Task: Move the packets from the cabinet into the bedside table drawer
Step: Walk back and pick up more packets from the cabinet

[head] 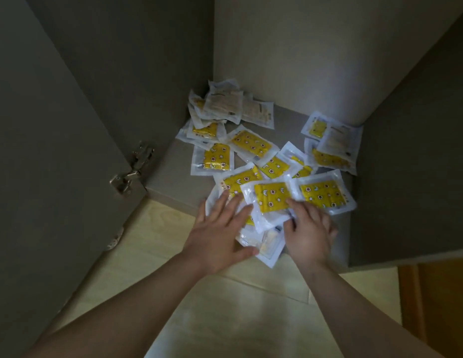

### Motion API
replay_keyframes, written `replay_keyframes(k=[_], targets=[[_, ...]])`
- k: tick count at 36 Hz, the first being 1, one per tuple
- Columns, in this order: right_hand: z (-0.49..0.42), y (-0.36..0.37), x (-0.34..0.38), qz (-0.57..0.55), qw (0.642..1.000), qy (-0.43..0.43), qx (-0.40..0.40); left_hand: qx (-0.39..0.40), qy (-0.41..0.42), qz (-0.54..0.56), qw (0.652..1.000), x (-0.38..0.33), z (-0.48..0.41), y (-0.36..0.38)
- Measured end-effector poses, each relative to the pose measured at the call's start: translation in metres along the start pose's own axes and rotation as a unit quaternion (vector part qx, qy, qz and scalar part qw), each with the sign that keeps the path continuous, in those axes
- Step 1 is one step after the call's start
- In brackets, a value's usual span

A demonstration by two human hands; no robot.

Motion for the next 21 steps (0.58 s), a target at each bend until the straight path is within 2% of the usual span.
replay_keyframes(k=[2,5,6,8,11,13,15,17,19,21], targets=[[0.000,-0.004,-0.007,0.024,1.000,0.012,-0.003,-0.009,0.024,-0.031,0.999,-0.008,-0.002,-0.006],[-0.004,-0.008,-0.010,0.056,0.998,0.014,0.006,-0.018,0.007,-0.099,0.995,0.005,-0.016,-0.009],[-0.006,-0.008,-0.010,0.055,0.998,0.006,0.017,0.026,-0.025,-0.098,0.995,0.014,-0.020,-0.007],[-0.013,-0.005,-0.011,0.041,0.997,0.002,0.063,0.080,-0.063,-0.117,0.988,0.027,-0.025,-0.011],[-0.022,0.005,-0.012,0.012,0.985,0.015,0.173,0.071,-0.077,-0.126,0.987,0.037,-0.026,-0.017],[-0.021,0.010,-0.007,0.014,0.975,-0.009,0.223,0.070,-0.106,-0.149,0.981,0.046,-0.022,-0.018],[-0.015,0.014,0.001,0.019,0.970,-0.043,0.240,0.047,-0.121,-0.165,0.978,0.049,-0.017,-0.023],[-0.005,0.018,0.009,0.040,0.968,-0.074,0.235,-0.011,-0.109,-0.153,0.982,0.048,-0.010,-0.024],[0.003,0.021,0.015,0.067,0.969,-0.106,0.213,-0.115,-0.054,-0.128,0.984,0.039,-0.001,-0.029],[0.010,0.021,0.021,0.079,0.972,-0.143,0.171,-0.170,0.015,-0.121,0.978,0.030,0.009,-0.025]])
Point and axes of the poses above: each hand's wrist, its own z-axis away from the middle knuckle, its own y-axis out of the palm, x = y × z, the point moved 7 cm from there along -z, towards the middle knuckle, and after that the axes turned 4 degrees about -x, right-handed, at the moved point
